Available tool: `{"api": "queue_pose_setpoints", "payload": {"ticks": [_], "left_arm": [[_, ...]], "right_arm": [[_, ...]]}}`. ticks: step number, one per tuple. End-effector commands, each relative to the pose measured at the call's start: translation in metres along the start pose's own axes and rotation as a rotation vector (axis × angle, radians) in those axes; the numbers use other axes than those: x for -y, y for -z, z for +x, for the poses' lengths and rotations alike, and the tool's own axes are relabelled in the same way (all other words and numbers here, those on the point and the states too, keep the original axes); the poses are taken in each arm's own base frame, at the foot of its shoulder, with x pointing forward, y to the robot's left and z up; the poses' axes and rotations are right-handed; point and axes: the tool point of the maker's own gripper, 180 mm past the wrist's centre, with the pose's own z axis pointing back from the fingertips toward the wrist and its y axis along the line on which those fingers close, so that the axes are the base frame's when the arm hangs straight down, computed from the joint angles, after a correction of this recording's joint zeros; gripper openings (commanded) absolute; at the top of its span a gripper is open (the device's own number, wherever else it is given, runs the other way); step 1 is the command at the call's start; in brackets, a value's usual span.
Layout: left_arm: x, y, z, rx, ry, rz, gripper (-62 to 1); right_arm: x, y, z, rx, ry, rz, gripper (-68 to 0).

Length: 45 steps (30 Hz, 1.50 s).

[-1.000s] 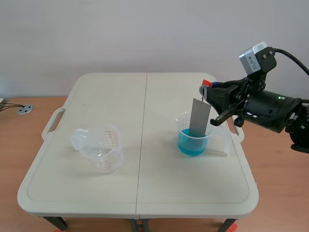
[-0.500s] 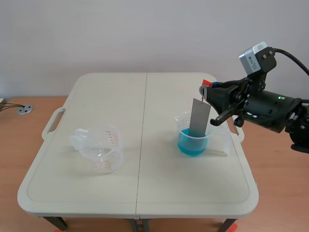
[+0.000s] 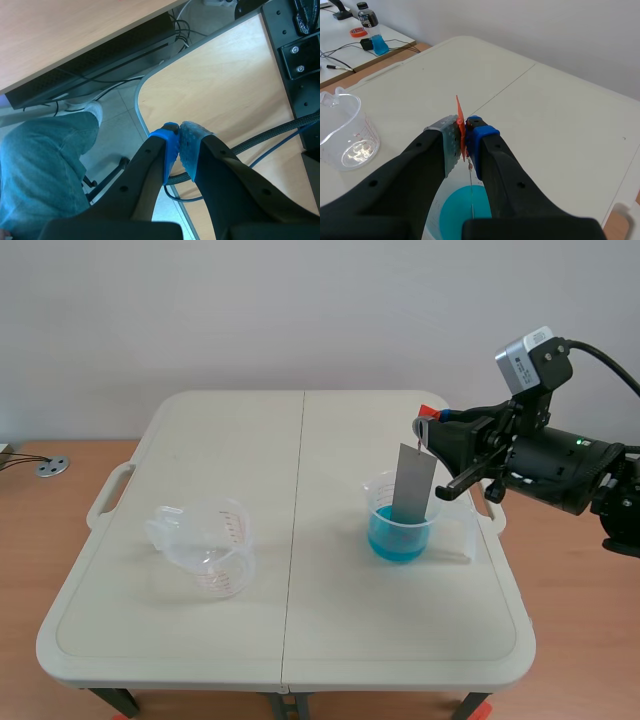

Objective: Hold the metal plate by the orange handle, dip it into the blue solution, take it out and point at it, then put the plate back in the beaker on the left.
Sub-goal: 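Hold the plate still in the solution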

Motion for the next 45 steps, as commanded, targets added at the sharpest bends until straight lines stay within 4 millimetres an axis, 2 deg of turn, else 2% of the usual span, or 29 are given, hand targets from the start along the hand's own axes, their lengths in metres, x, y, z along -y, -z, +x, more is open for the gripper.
{"api": "queue_pose_setpoints", "payload": {"ticks": [1, 25, 38, 45], "left_arm": [[0.001, -0.001, 0.006, 0.023, 0.002, -0.004, -56.4], [0.001, -0.001, 0.006, 0.022, 0.002, -0.003, -56.5], [0.001, -0.001, 0.006, 0.022, 0.002, -0.003, -56.4], [0.001, -0.001, 0.006, 0.022, 0.002, -0.003, -56.4]], "right_arm": [[0.003, -0.001, 0.002, -0.008, -0.013, 0.004, -66.1], [0.005, -0.002, 0.005, -0.002, -0.019, 0.0, -66.1], [0.005, -0.006, 0.041, 0.051, -0.102, 0.025, -66.0], [0.004, -0.007, 0.057, 0.069, -0.088, 0.031, -66.0]]}}
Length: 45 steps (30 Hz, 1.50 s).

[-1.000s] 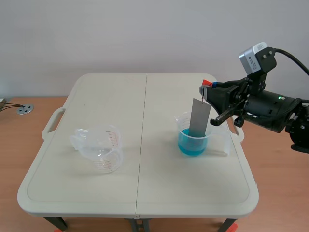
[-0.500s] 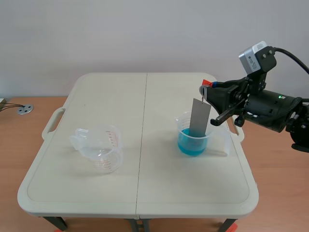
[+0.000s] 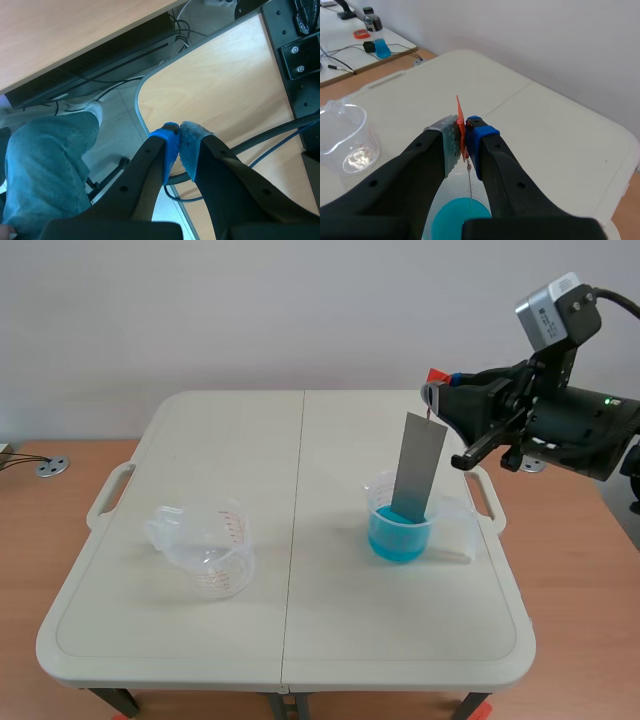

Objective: Hold the metal plate by the orange handle, dip it into the blue solution, take it out and point at it, then put the plate back in the beaker on the left.
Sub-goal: 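Hold the plate still in the solution, then raise the plate and point at it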

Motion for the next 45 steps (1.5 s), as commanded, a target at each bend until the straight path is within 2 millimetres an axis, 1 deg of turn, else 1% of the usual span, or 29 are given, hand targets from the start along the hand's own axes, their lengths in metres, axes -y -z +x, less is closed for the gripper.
{"api": "queue_pose_setpoints", "payload": {"ticks": [1, 9, 16, 19, 22, 28, 31, 33, 39, 45], "left_arm": [[0.001, -0.001, 0.006, 0.023, 0.002, -0.003, -56.4], [-0.006, 0.005, 0.016, 0.041, 0.007, 0.01, -56.4], [-0.009, 0.009, 0.025, 0.061, 0.011, 0.013, -56.4], [-0.014, 0.012, 0.034, 0.084, 0.016, 0.022, -56.4], [-0.02, 0.017, 0.048, 0.116, 0.023, 0.036, -56.4], [-0.039, 0.024, 0.083, 0.196, 0.049, 0.071, -56.4], [-0.049, 0.024, 0.102, 0.235, 0.078, 0.093, -56.4], [-0.054, 0.021, 0.119, 0.273, 0.096, 0.101, -56.4], [-0.071, 0.008, 0.182, 0.421, 0.148, 0.14, -56.4], [-0.073, -0.009, 0.248, 0.573, 0.215, 0.16, -56.4]], "right_arm": [[0.005, -0.002, 0.019, 0.033, -0.031, 0.002, -66.0], [-0.001, -0.002, 0.039, 0.049, -0.044, 0.026, -66.0], [-0.003, -0.009, 0.058, 0.081, -0.055, 0.023, -66.0], [-0.002, -0.011, 0.065, 0.089, -0.065, 0.015, -66.0], [0.0, -0.013, 0.074, 0.107, -0.067, 0.01, -66.0], [-0.003, -0.015, 0.087, 0.124, -0.09, 0.014, -66.0], [-0.006, -0.015, 0.093, 0.136, -0.097, 0.021, -66.0], [-0.007, -0.015, 0.095, 0.141, -0.095, 0.025, -66.0], [-0.011, -0.018, 0.107, 0.168, -0.103, 0.04, -66.0], [-0.014, -0.018, 0.113, 0.176, -0.11, 0.048, -66.0]]}}
